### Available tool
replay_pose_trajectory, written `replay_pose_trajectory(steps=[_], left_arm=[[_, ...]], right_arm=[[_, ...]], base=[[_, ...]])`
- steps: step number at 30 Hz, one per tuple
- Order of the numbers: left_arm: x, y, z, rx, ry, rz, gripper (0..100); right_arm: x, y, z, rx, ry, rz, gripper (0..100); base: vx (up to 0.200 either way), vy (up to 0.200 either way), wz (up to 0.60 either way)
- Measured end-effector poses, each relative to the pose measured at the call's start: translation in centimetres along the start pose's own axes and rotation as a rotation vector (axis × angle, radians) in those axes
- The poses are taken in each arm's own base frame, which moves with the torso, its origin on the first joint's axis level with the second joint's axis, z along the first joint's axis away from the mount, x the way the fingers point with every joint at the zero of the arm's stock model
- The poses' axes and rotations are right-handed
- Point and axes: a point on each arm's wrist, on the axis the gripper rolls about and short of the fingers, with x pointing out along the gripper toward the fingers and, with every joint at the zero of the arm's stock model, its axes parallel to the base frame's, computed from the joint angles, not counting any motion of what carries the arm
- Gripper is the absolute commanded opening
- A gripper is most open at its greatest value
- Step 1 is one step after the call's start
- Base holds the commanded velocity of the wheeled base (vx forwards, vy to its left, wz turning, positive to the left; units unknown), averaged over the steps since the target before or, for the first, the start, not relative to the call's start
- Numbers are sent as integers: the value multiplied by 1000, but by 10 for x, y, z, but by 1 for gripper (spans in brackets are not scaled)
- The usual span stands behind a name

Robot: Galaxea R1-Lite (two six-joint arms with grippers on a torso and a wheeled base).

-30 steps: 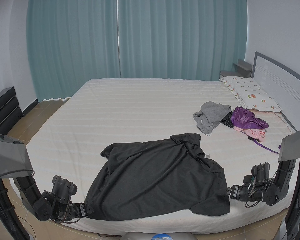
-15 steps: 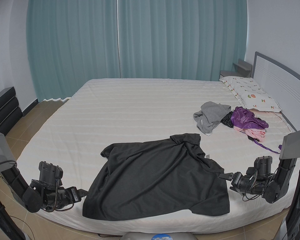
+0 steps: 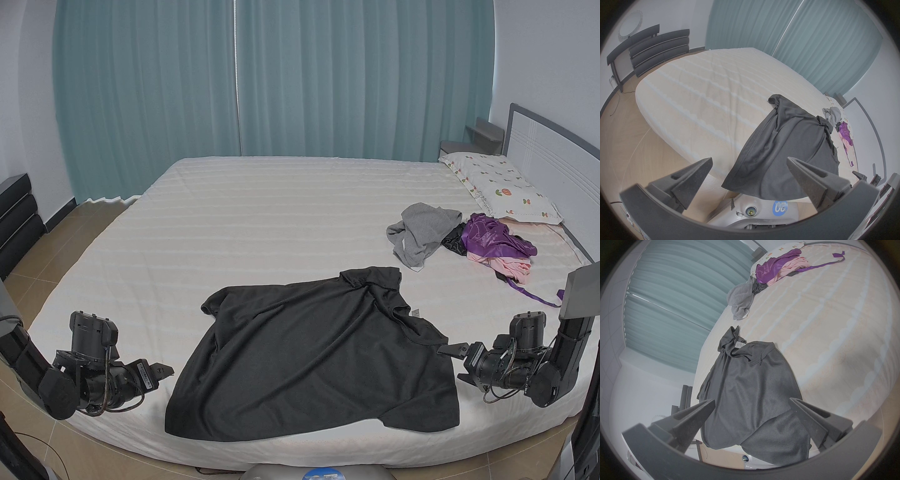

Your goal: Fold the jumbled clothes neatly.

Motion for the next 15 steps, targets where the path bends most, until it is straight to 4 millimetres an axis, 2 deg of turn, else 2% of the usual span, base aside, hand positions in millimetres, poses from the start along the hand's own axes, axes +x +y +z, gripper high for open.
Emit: replay_pose_trajectory(steps=[3, 15], left_arm=[[0, 0, 1, 0, -5, -3, 100], [0, -1, 1, 0, -3, -9, 100]], right_arm=[[-1, 0, 1, 12, -5, 1, 100], [-2, 2, 4, 3, -34, 26, 100]], base=[[0, 200, 0], [0, 0, 0]])
